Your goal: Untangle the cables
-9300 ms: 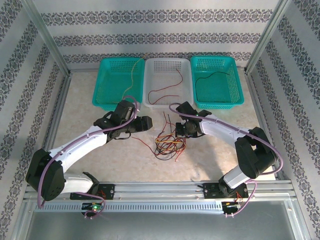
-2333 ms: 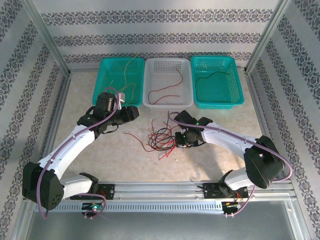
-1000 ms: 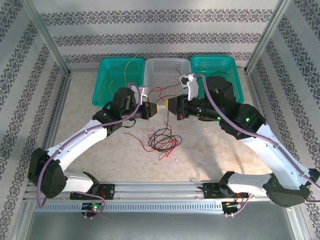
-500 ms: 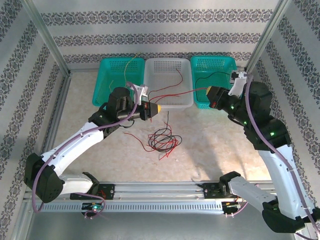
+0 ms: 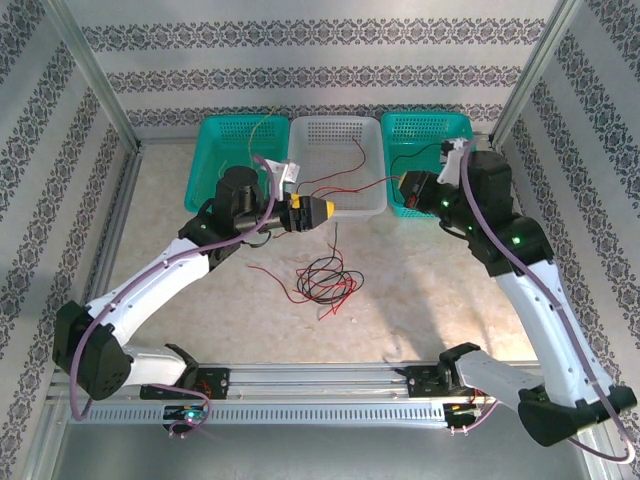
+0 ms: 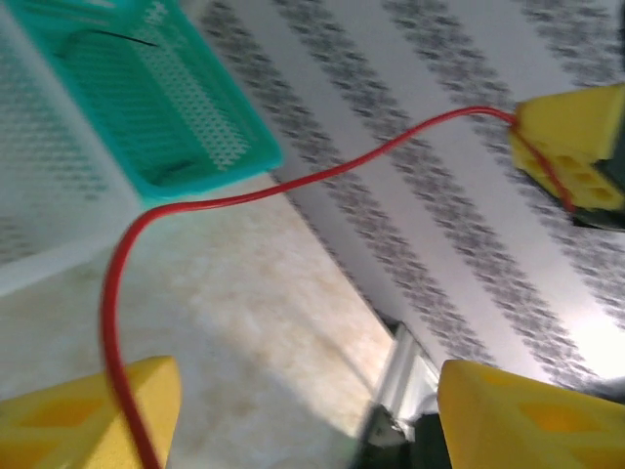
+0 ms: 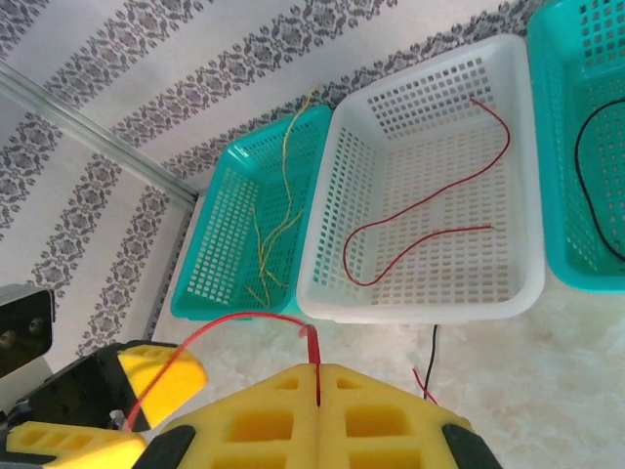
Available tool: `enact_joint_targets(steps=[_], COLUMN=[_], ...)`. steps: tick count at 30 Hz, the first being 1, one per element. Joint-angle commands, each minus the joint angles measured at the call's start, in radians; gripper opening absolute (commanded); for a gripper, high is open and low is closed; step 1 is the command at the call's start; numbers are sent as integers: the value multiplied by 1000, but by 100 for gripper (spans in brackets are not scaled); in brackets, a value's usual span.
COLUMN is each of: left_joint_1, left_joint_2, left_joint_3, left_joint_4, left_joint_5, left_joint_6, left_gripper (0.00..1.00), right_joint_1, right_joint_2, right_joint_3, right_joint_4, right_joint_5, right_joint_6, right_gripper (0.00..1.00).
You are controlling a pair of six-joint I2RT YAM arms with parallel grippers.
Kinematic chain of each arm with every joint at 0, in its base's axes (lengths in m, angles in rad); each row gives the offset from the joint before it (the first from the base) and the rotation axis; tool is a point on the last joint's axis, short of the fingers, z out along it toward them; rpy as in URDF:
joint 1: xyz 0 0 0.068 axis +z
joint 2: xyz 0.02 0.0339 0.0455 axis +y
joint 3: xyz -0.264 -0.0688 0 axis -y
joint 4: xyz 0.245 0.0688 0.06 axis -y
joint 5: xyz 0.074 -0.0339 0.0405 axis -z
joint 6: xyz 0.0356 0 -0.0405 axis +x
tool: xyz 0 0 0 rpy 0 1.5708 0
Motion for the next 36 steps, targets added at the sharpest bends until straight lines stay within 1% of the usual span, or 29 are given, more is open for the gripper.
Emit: enact_joint_targets(steps=[1, 2, 3, 4, 5, 9, 13, 16, 23, 26, 31, 36], left_joint_1=[15, 16, 18, 19, 20, 20, 21, 21, 22, 24, 26, 27], left_joint_2=[-79, -96, -109, -119, -125, -137, -176, -190, -190, -184, -178, -173], left_joint_3=[-36, -48, -56, -63, -65, -64, -93, -94, -92, -97, -93, -102], left_joint_4=[-141, -177, -201, -225, -258, -358, -348, -338, -348, -343, -344, -350], left_joint_5=[-338, -404, -434, -453, -470, -509, -516, -515, -500, -490, -481, -470], left_joint_6=[50, 46, 47, 53, 56, 62, 53, 56, 65, 58, 48, 42], left_gripper=[85, 90, 92, 98, 100, 100, 100, 100, 94, 91, 88, 84], right_joint_1=[-5, -4, -3, -2, -2, 1, 1, -1, -17, -25, -33, -30], right_joint_2=[71, 104, 134, 167, 201, 326, 457, 550, 708, 757, 821, 892], right_joint_3=[75, 106, 132, 160, 187, 298, 434, 561, 875, 973, 1054, 1038], right_joint_4=[76, 79, 81, 87, 94, 117, 116, 83, -8, -31, -45, -53], right_joint_5=[-43, -44, -46, -50, -57, -72, -64, -40, -20, -18, -28, -46], right_joint_6=[-18, -30, -40, -49, -56, -74, -107, -143, -179, -175, -159, -146], right_gripper=[0, 0, 0, 0, 0, 0, 0, 0, 0, 0, 0, 0])
